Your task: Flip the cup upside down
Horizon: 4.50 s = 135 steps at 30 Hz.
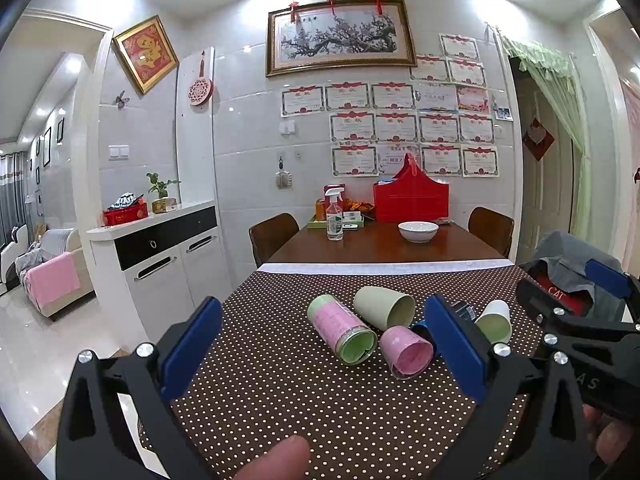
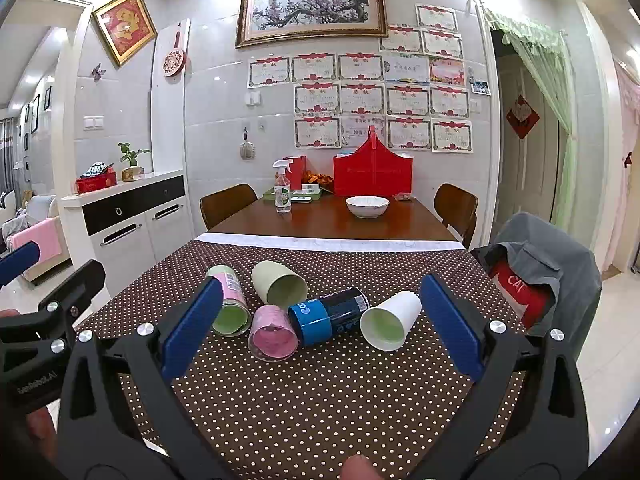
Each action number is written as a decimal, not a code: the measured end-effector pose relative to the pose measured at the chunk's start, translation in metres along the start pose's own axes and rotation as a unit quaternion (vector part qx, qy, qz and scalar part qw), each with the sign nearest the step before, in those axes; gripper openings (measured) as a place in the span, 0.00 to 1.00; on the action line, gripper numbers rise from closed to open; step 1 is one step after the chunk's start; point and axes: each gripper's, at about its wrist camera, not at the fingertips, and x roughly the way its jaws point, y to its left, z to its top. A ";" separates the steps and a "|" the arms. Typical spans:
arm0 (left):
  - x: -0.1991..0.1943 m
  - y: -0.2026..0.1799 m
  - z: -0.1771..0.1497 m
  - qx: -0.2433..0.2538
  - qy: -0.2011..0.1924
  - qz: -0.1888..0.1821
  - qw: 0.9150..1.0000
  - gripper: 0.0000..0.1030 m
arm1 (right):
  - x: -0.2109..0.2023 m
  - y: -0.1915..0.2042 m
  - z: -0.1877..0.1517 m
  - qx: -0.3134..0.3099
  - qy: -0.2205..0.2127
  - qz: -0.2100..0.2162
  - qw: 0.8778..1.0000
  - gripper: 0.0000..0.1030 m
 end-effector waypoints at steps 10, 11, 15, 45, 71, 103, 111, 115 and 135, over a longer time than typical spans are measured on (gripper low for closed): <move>0.009 -0.005 -0.005 0.001 0.006 0.000 1.000 0.96 | 0.007 -0.004 -0.003 0.001 0.003 0.000 1.000 0.94; 0.009 -0.005 -0.005 0.002 0.006 -0.001 1.000 0.96 | 0.006 -0.004 -0.003 0.002 0.003 0.000 1.000 0.94; 0.017 -0.009 -0.004 0.006 0.009 -0.003 1.000 0.96 | 0.010 -0.006 -0.004 0.000 0.003 -0.001 1.000 0.94; 0.304 -0.095 0.015 -0.041 0.333 -0.085 0.938 0.96 | 0.188 -0.099 0.006 0.025 0.126 -0.020 0.992 0.94; 0.439 -0.108 -0.030 -0.069 0.462 -0.036 0.884 0.96 | 0.320 -0.122 0.004 0.012 0.249 0.045 0.967 0.94; 0.430 -0.122 0.003 0.012 0.437 -0.126 0.891 0.77 | 0.291 -0.132 0.005 0.054 0.231 0.024 0.971 0.94; 0.370 -0.102 0.038 0.003 0.394 -0.150 0.907 0.77 | 0.258 -0.127 0.021 0.055 0.206 0.015 0.977 0.94; 0.326 -0.085 0.056 -0.004 0.377 -0.168 0.911 0.77 | 0.232 -0.122 0.028 0.060 0.189 0.015 0.980 0.94; 0.218 -0.063 -0.085 -0.032 0.417 -0.199 0.886 0.77 | 0.116 -0.075 -0.043 0.036 0.200 -0.008 0.979 0.94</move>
